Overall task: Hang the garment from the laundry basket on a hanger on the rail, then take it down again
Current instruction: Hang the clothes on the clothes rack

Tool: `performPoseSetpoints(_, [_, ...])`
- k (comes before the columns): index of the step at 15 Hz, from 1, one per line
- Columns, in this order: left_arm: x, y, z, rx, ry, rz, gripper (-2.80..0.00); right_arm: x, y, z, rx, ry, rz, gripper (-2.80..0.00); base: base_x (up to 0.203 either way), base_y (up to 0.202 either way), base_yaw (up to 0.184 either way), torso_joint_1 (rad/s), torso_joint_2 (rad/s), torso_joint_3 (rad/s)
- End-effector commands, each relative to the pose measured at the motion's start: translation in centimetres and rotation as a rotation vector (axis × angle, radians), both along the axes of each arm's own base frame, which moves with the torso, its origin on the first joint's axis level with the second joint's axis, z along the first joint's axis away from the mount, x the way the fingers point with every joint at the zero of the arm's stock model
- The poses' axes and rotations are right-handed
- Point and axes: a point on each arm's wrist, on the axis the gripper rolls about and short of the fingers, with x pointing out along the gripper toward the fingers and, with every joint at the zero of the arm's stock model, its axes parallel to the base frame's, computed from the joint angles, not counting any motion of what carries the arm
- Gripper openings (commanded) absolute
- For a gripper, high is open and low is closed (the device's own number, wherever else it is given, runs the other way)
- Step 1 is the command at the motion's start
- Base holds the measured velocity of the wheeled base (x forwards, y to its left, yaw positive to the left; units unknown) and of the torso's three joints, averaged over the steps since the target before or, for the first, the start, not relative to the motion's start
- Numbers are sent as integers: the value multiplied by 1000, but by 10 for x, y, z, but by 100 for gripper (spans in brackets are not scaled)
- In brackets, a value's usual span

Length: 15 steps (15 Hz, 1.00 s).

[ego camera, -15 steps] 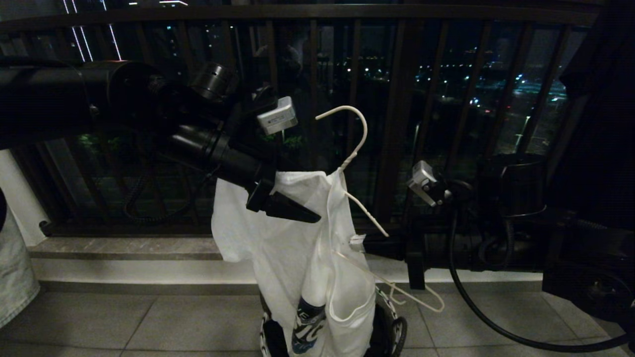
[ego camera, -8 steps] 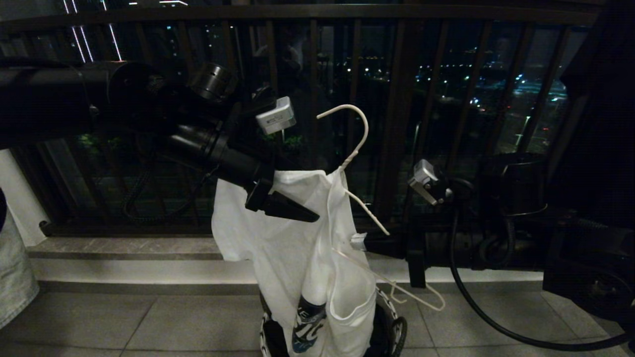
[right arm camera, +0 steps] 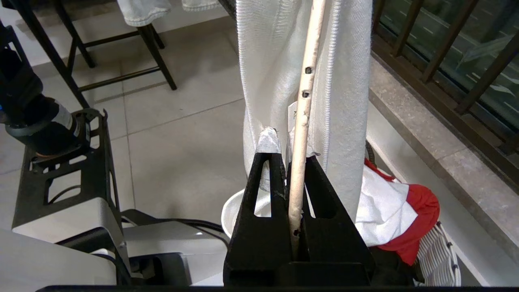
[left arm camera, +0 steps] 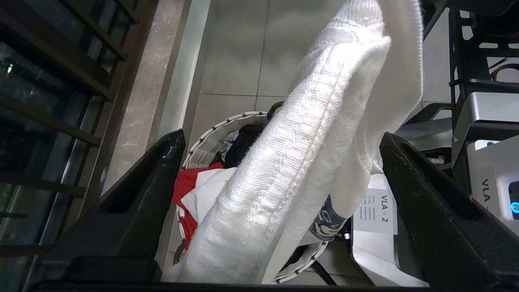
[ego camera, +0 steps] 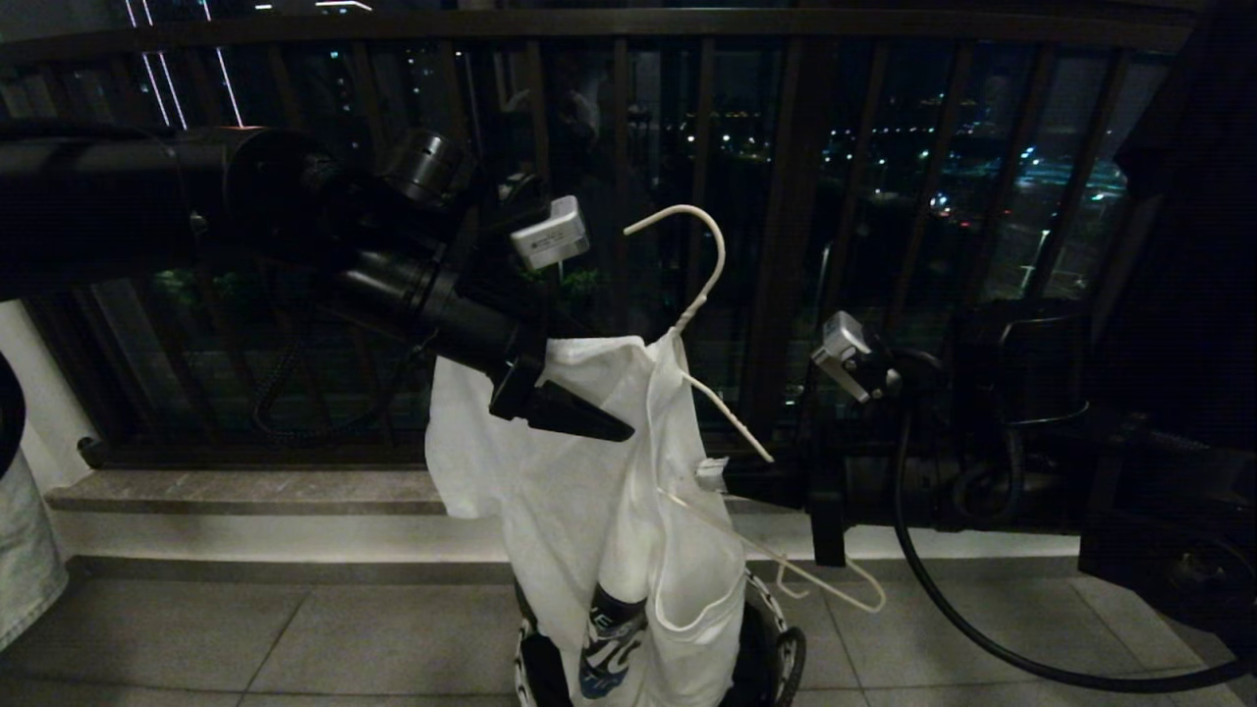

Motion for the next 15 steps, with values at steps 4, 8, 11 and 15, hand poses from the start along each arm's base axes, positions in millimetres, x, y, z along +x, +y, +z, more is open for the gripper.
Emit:
performPoseSetpoints(4, [-2,1,1,-2,-1,-5,-280,1,-1,2,5,-8,1,-280,0,0,0,0,0,0])
performPoseSetpoints(8, [-2,1,2,-4,-5,-5,-280,1,-1,2,5,-9,-2,-280,0,0,0,0,0,0])
performPoseSetpoints(11, [-1,1,2,-3,-3,-5,-280,2,-2,2,6,-10,-5,-280,0,0,0,0,0,0])
performPoseSetpoints(15, [-2,1,3,-5,-9,-4,-280,2,-2,2,6,-9,-6,-280,0,0,0,0,0,0])
